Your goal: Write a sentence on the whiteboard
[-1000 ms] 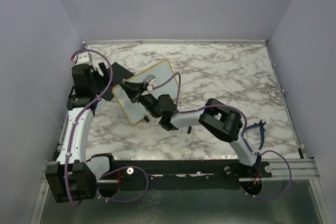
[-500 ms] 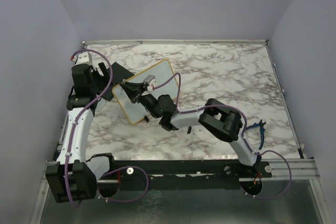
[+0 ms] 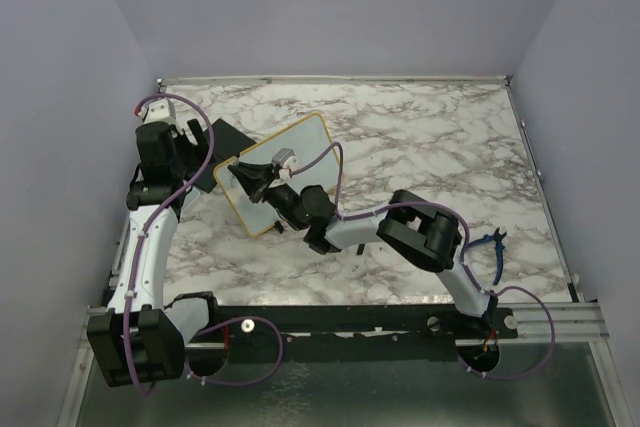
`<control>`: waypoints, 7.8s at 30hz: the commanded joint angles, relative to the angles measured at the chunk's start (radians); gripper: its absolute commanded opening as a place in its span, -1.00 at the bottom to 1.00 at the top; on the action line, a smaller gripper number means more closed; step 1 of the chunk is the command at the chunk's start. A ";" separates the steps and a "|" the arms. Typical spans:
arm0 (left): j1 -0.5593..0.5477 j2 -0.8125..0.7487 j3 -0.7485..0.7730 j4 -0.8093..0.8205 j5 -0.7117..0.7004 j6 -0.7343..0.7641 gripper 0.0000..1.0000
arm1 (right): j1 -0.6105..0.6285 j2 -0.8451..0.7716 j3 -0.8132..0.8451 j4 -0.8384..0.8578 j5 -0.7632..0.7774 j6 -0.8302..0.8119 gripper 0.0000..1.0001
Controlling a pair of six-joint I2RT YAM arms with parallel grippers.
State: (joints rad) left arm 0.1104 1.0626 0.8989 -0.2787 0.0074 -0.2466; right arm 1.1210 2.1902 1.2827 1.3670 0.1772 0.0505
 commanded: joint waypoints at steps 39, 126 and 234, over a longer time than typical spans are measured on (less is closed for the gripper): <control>0.013 -0.004 -0.008 0.010 0.044 0.000 0.56 | 0.045 -0.050 -0.037 0.080 0.027 -0.132 -0.99; 0.015 -0.029 -0.069 -0.009 0.085 -0.022 0.34 | 0.015 0.026 -0.017 0.070 0.103 -0.126 -0.99; 0.014 -0.036 -0.074 -0.005 0.131 -0.017 0.25 | 0.005 0.027 -0.036 0.073 0.093 -0.128 -0.99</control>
State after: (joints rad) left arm 0.1169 1.0489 0.8345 -0.2798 0.1165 -0.2687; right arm 1.1309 2.2032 1.2694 1.4422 0.2432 -0.0914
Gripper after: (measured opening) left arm 0.625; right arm 0.051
